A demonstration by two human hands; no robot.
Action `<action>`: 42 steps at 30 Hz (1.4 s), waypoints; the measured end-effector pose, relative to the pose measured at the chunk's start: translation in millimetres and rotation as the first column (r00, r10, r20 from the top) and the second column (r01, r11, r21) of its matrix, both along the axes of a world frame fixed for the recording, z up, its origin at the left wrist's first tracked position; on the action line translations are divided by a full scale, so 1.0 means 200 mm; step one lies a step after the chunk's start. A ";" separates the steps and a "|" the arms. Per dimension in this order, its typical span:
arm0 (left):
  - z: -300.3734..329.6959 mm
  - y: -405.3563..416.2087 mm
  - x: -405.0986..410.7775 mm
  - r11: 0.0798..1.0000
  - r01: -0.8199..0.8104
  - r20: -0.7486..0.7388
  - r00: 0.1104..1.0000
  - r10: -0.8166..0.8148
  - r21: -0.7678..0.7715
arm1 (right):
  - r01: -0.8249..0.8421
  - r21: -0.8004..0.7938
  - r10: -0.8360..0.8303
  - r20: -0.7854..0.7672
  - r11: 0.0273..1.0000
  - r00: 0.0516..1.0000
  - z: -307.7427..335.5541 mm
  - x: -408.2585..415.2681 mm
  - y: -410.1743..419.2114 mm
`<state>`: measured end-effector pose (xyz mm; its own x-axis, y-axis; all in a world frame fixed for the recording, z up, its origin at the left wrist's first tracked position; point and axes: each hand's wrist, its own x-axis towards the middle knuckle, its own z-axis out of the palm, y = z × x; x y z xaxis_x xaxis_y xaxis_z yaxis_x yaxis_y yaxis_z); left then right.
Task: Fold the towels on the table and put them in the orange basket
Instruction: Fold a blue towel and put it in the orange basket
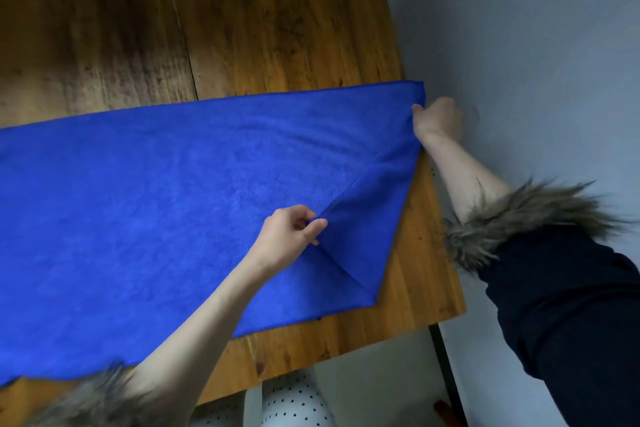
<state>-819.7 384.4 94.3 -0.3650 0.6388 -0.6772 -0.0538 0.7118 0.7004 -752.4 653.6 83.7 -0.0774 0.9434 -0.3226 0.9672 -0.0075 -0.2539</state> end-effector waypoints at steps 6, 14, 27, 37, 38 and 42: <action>0.04 -0.09 -0.12 0.999 -0.043 0.046 0.998 0.042 0.030 | 0.071 0.014 -0.070 -0.045 0.997 0.997 0.06 -0.08 -0.05; 0.13 -0.38 -0.29 0.954 -0.275 0.013 0.961 0.275 0.119 | -0.091 0.149 0.130 -0.277 0.985 0.952 0.23 -0.30 -0.39; 0.34 -1.22 -0.69 0.610 -0.661 -0.130 0.624 0.770 0.438 | -0.489 0.068 0.413 -0.642 0.870 0.645 0.56 -0.99 -1.37; 0.10 -1.65 -0.75 0.510 -0.860 -0.386 0.469 0.794 0.005 | -0.681 -0.102 0.487 -0.623 0.726 0.612 0.35 -1.39 -1.79; 0.08 -1.66 -0.75 0.534 -0.845 -0.378 0.506 0.775 -0.037 | -0.714 -0.099 0.560 -0.549 0.693 0.620 0.31 -1.38 -1.79; -0.01 -1.67 -0.76 0.582 -0.809 -0.393 0.563 0.727 -0.083 | -0.881 -0.122 0.870 -0.141 0.458 0.472 0.14 -1.28 -1.70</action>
